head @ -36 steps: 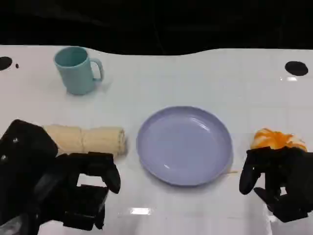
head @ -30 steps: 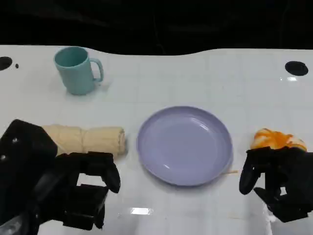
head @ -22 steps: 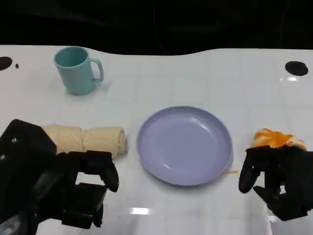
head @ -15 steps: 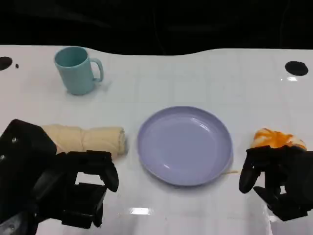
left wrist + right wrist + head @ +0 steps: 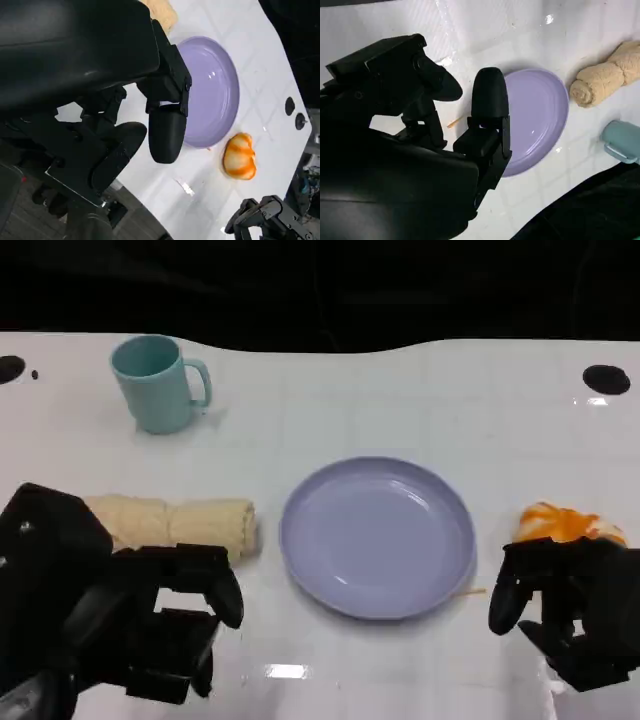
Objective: Grasp the towel on the left side of the plate with the left hand and place it into the plate.
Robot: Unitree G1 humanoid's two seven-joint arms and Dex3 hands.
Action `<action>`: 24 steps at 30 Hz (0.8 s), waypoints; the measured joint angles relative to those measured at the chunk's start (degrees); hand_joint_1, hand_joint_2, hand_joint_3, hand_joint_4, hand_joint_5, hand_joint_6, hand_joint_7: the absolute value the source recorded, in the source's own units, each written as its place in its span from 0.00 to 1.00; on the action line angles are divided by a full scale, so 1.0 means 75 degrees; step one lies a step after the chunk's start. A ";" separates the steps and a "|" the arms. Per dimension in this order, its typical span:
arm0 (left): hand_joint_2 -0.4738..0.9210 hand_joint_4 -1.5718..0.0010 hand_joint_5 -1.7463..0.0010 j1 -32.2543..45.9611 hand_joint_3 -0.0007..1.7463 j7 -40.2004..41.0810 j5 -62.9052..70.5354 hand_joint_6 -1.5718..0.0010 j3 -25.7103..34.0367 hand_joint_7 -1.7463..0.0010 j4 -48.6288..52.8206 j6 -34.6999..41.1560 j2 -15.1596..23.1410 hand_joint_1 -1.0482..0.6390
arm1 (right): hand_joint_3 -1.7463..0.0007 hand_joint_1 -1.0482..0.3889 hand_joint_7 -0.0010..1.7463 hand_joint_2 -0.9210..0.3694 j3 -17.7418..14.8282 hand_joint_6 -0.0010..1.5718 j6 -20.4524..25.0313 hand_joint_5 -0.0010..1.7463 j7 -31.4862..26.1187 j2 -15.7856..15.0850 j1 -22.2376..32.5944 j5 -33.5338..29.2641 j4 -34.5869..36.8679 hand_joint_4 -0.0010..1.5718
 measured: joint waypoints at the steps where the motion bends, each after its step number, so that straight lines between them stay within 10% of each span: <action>1: 0.73 0.59 0.14 0.0000 0.63 0.0006 0.0005 0.59 0.0003 0.37 0.0001 -0.0033 -0.0003 0.55 | 0.40 0.74 0.81 0.26 0.0001 0.44 0.0000 0.99 0.0000 0.0004 0.0000 0.0000 0.0000 0.45; 9: 0.99 0.71 0.44 0.0036 0.22 0.0175 0.0796 0.65 -0.0160 0.81 -0.0052 -0.0644 0.0205 0.46 | 0.41 0.74 0.81 0.25 0.0043 0.44 0.0026 0.99 -0.0010 0.0080 -0.0013 -0.0004 -0.0011 0.44; 24: 1.00 0.89 0.72 -0.0595 0.04 -0.0107 0.3777 0.82 -0.0779 0.99 0.0700 -0.3644 0.1568 0.31 | 0.41 0.74 0.82 0.24 0.0124 0.44 0.0310 0.98 -0.0073 0.0151 -0.0068 -0.0036 -0.0245 0.44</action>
